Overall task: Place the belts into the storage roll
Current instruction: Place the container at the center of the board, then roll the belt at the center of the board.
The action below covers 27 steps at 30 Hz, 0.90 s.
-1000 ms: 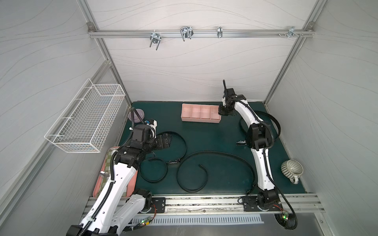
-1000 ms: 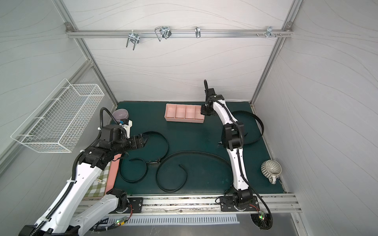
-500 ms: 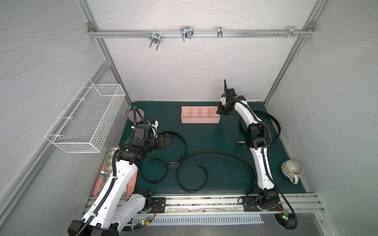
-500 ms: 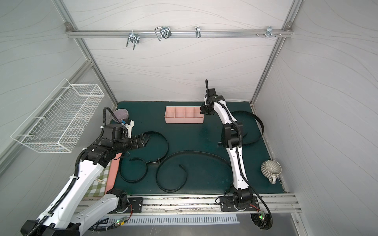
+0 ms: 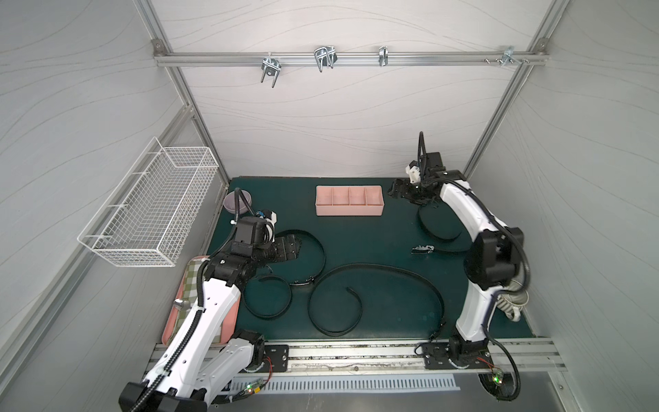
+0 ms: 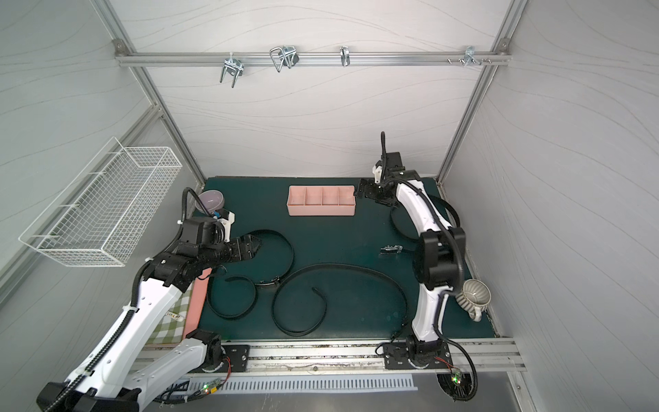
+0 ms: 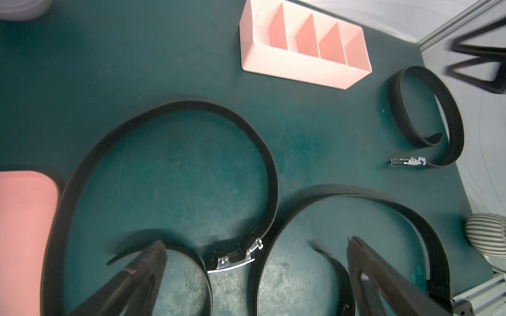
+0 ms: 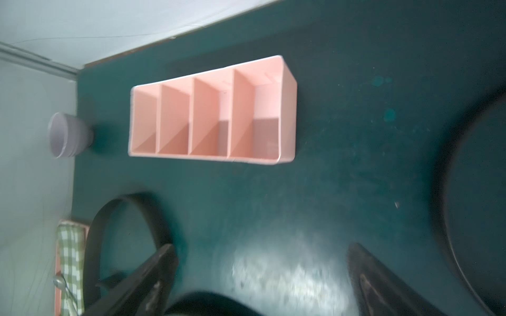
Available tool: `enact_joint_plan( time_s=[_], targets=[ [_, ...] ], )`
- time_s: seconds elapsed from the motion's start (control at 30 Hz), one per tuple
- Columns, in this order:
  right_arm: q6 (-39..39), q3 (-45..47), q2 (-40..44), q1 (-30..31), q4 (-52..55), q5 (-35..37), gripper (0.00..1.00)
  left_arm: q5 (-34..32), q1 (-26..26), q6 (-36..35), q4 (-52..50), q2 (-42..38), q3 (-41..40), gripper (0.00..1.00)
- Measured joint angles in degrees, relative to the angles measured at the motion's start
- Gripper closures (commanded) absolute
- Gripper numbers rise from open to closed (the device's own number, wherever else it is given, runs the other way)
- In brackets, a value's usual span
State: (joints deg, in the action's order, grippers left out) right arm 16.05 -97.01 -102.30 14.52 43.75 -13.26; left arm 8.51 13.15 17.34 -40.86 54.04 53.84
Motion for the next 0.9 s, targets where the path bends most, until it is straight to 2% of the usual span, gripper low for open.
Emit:
enact_joint_plan(
  time_s=[0.1, 0.17, 0.23, 0.33, 0.47, 0.6, 0.7, 0.9],
  targets=[
    [-1.57, 10.32, 12.15, 6.01, 1.31, 5.31, 0.01, -0.66, 1.73, 0.26, -1.42, 0.5, 0.0, 0.04],
    [-2.43, 16.02, 16.92, 10.69, 2.71, 7.78, 0.01, -0.83, 3.17, 0.87, -2.69, 0.87, 0.0, 0.06],
    [-2.45, 21.14, 19.74, 14.95, 4.37, 9.27, 0.01, -0.96, 5.49, 2.34, -3.56, 1.33, 0.0, 0.08],
    [-1.86, 28.3, 22.69, 18.8, 7.06, 12.46, 0.01, -2.25, 11.98, 4.81, -4.15, 1.44, 0.0, 0.08],
    [-0.15, 35.93, 28.2, 19.56, 10.29, 16.57, 0.01, -5.64, 24.02, 9.4, -4.68, 2.23, -0.13, 0.1],
    [1.16, 38.86, 31.21, 19.26, 11.74, 18.86, 0.01, -8.11, 34.38, 13.14, -3.91, 4.74, -2.75, 0.17],
    [1.97, 38.99, 30.42, 18.78, 11.76, 19.85, 0.01, -9.18, 40.44, 15.04, -3.04, 8.15, -5.07, 0.22],
    [2.38, 39.01, 25.62, 15.82, 10.8, 19.54, 0.01, -11.93, 51.19, 15.41, -0.66, 14.75, -5.62, 0.23]
  ],
)
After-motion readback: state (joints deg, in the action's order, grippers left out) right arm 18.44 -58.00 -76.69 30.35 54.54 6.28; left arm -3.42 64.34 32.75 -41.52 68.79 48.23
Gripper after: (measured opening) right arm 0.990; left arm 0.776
